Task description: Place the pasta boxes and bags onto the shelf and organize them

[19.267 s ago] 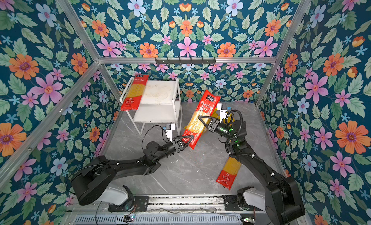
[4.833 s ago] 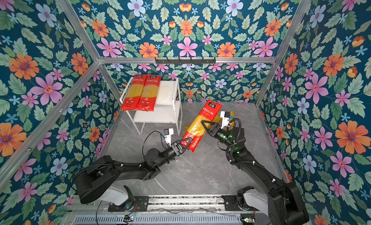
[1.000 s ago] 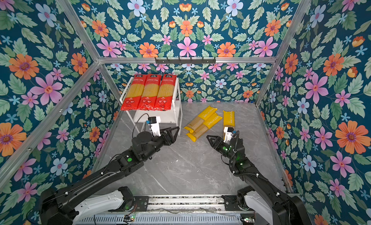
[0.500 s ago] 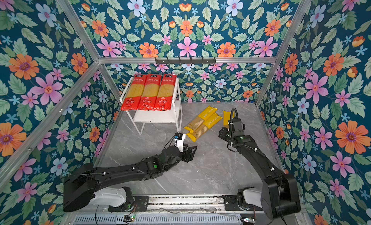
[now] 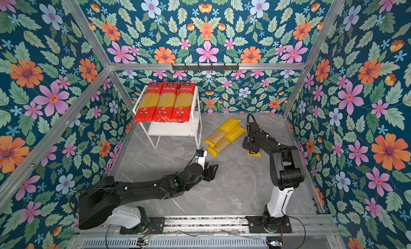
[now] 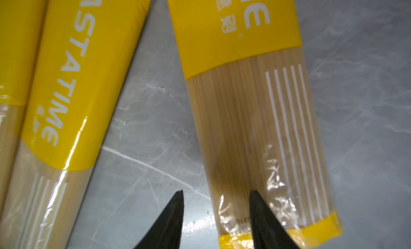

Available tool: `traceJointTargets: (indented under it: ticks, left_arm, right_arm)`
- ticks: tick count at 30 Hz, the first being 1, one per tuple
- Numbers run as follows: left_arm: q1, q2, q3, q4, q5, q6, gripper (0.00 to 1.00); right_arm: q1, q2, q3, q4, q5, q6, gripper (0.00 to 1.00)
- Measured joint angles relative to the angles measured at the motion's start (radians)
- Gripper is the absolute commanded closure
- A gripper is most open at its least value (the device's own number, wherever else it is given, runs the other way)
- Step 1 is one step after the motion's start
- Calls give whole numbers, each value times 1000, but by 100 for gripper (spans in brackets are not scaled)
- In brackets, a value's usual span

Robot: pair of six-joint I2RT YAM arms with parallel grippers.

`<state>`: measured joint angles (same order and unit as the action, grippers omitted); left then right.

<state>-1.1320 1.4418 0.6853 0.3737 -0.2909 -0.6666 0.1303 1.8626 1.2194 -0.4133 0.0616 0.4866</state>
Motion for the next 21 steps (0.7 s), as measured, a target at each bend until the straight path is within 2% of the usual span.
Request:
traceJointTargets:
  ticks: [7, 14, 21]
  left_arm:
    - [0, 40, 31, -10, -1, 12, 33]
    - [0, 64, 53, -14, 3, 15, 34]
    - [0, 67, 54, -15, 6, 14, 34]
  right_arm:
    - [-5, -7, -57, 47, -25, 13, 57]
    - [-5, -107, -219, 190, -99, 39, 60]
    - [35, -222, -354, 230, -171, 74, 61]
